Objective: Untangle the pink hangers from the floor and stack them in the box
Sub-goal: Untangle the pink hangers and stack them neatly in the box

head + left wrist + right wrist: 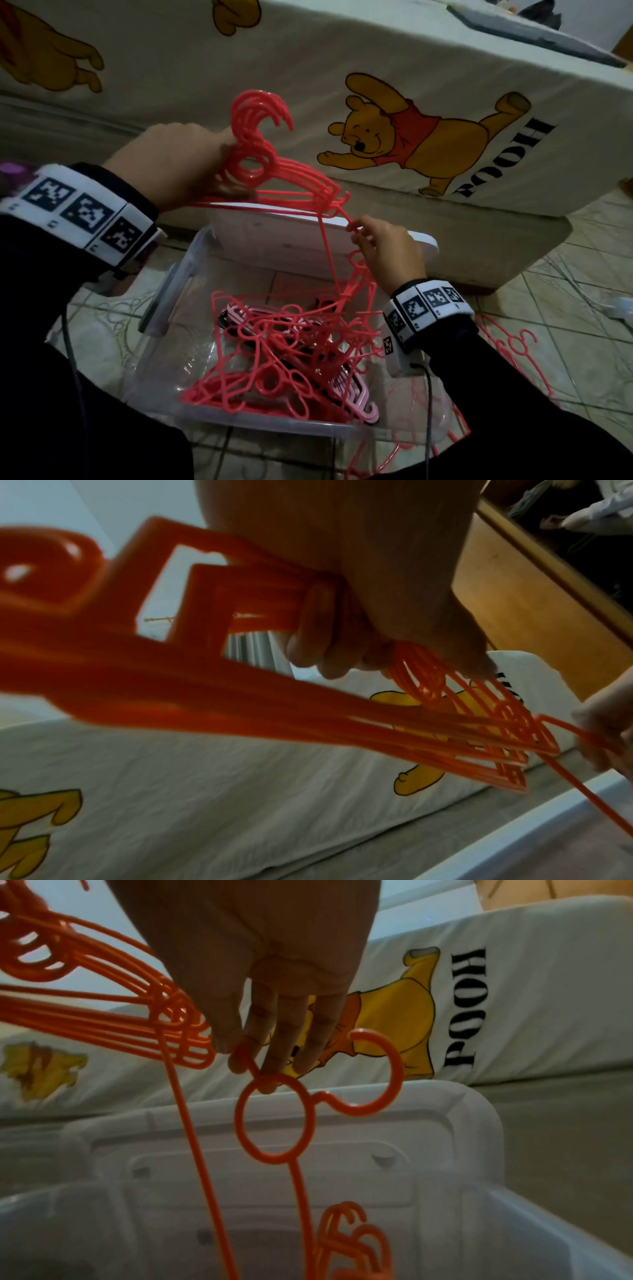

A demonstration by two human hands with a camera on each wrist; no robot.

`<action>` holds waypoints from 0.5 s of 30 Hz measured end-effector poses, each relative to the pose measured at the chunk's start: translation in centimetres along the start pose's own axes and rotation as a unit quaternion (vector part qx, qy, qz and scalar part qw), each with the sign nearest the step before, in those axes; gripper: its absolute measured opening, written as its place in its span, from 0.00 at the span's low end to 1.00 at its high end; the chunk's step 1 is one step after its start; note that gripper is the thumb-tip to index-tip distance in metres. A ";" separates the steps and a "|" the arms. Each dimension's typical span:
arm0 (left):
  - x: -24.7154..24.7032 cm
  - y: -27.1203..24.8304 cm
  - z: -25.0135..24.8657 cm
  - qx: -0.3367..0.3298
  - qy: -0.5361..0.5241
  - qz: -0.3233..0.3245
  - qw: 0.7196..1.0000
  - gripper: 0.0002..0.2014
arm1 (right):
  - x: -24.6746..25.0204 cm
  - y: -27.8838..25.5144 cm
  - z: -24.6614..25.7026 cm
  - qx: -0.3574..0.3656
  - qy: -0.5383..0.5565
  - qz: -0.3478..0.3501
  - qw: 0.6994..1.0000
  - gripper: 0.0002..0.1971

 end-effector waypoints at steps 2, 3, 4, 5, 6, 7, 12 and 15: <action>-0.3 -0.1 0.1 -0.006 0.002 0.025 1.000 0.40 | -0.3 -0.1 0.2 0.011 -0.038 0.008 0.999 0.08; -0.4 -0.2 0.2 -0.006 0.001 0.029 1.000 0.41 | -0.5 -0.1 0.3 0.020 -0.057 0.013 0.998 0.08; -0.3 -0.4 0.4 -0.009 0.006 0.026 1.000 0.41 | -0.7 -0.1 0.6 0.028 -0.073 0.021 0.997 0.08; -0.3 -0.4 0.5 -0.012 0.014 0.024 1.000 0.42 | -0.9 -0.1 0.8 0.033 -0.081 0.028 0.996 0.08; -0.1 -0.6 0.7 -0.012 0.018 0.020 1.000 0.41 | -1.1 -0.1 0.9 0.035 -0.079 0.032 0.996 0.08; 0.0 -0.6 0.9 -0.004 0.015 0.014 1.000 0.40 | -1.2 -0.1 1.1 0.037 -0.068 0.035 0.996 0.08; -0.6 -0.7 1.5 0.046 0.057 0.026 0.997 0.39 | -1.3 0.0 1.6 0.052 0.015 0.085 0.995 0.11; -1.4 -0.7 2.1 0.043 0.058 0.030 0.997 0.41 | -1.5 -0.1 1.9 0.062 0.019 0.090 0.994 0.11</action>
Point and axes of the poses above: each hand's wrist, its own y-axis towards the middle knuckle, its own x-axis out of the back of the hand, z = x × y, the point moved 3 cm from there along y, towards the middle knuckle, and after that the axes turned 3 degrees about -y, right-handed, at the moved point
